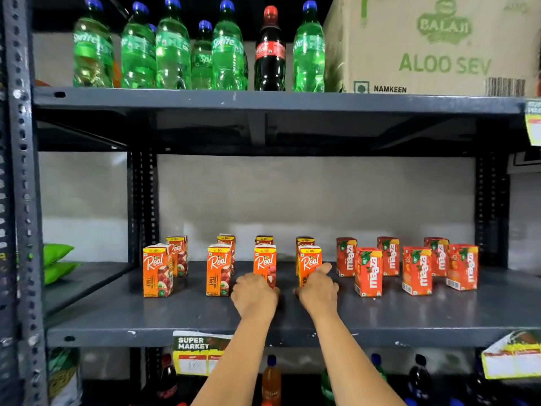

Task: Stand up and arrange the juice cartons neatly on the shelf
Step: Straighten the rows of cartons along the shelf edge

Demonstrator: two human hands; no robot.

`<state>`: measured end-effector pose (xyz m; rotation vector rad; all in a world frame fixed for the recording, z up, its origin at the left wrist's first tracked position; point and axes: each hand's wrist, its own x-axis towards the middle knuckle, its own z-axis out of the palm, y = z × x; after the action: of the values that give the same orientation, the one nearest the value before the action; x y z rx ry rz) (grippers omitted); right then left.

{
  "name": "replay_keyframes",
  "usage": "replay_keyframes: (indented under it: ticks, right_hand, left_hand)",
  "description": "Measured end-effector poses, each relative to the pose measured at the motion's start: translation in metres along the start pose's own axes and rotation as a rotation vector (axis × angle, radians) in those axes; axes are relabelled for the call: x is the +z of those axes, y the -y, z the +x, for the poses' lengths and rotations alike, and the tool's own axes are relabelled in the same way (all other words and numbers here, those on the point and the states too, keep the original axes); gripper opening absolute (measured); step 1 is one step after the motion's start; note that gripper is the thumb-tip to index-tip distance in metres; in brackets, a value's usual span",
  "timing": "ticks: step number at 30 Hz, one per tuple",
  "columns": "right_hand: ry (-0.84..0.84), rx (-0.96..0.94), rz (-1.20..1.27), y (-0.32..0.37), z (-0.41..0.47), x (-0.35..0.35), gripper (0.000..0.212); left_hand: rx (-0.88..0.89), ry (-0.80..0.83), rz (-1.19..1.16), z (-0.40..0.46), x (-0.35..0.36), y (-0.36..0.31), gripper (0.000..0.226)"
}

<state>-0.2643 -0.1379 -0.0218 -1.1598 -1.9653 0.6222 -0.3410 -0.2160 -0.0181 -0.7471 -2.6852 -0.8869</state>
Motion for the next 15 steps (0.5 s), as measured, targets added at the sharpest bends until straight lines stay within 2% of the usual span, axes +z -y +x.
replay_keyframes:
  ticks: [10, 15]
  right_hand:
    - [0.011, 0.012, 0.019, -0.002, 0.001, 0.000, 0.073]
    - [0.114, 0.036, 0.036, -0.004, -0.003, -0.011, 0.074]
  left_hand:
    - [-0.016, -0.005, 0.011, -0.001, 0.002, 0.000, 0.066]
    - [-0.052, 0.024, 0.088, -0.015, -0.008, -0.001, 0.080]
